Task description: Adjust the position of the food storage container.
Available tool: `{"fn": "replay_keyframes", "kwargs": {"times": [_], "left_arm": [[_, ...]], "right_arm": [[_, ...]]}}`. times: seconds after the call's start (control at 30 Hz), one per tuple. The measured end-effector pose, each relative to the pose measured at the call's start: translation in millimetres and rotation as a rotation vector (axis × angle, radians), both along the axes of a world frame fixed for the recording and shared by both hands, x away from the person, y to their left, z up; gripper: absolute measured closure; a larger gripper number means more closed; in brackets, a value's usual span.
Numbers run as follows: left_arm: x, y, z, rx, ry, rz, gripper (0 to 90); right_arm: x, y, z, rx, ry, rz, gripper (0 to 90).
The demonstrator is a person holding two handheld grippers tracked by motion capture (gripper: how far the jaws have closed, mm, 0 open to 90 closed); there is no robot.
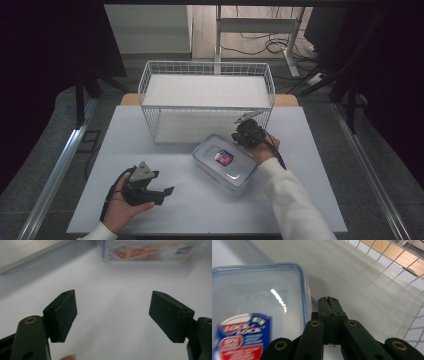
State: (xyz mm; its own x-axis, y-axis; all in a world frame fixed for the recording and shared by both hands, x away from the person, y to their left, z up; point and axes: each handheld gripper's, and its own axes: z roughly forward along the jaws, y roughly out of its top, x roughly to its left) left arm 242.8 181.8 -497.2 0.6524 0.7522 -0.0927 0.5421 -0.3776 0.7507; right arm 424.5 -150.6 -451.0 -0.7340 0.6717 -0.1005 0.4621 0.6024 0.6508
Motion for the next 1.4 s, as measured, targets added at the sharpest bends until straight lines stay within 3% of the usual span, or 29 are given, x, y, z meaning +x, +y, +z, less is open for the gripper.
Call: {"fn": "replay_keyframes", "kwargs": {"times": [0.1, 0.27, 0.53, 0.7, 0.77, 1.03, 1.2, 1.4], "left_arm": [[0.1, 0.0, -0.2, 0.001, 0.000, 0.000, 22.6], [-0.4, -0.6, -0.1, 0.003, -0.003, -0.004, 22.7], [-0.2, 1.8, 1.3, -0.001, -0.009, 0.003, 22.8], [-0.4, 4.2, 2.7, -0.004, -0.015, 0.017, 22.8], [-0.8, 4.6, 3.2, -0.002, -0.017, 0.016, 22.8], [-0.9, 2.8, 2.5, 0.002, -0.008, 0.003, 22.7], [-0.5, 4.0, 3.0, -0.001, -0.009, 0.006, 22.6], [1.0, 11.6, 8.6, -0.017, -0.015, 0.033, 22.6]], "right_arm": [[8.2, 7.7, -9.4, -0.038, 0.003, 0.010, 88.7], [14.1, 18.6, -16.1, -0.047, 0.020, 0.041, 88.8], [14.1, 25.5, -16.0, -0.082, -0.016, 0.087, 89.0], [15.2, 26.4, -16.5, -0.096, -0.022, 0.082, 89.0], [15.3, 28.1, -18.6, -0.122, -0.034, 0.078, 89.0], [15.1, 28.1, -18.9, -0.103, -0.022, 0.081, 89.1], [10.2, 33.8, -19.1, -0.102, -0.018, 0.124, 89.1], [-3.0, 48.9, -18.6, -0.112, 0.002, 0.213, 89.1]]}}
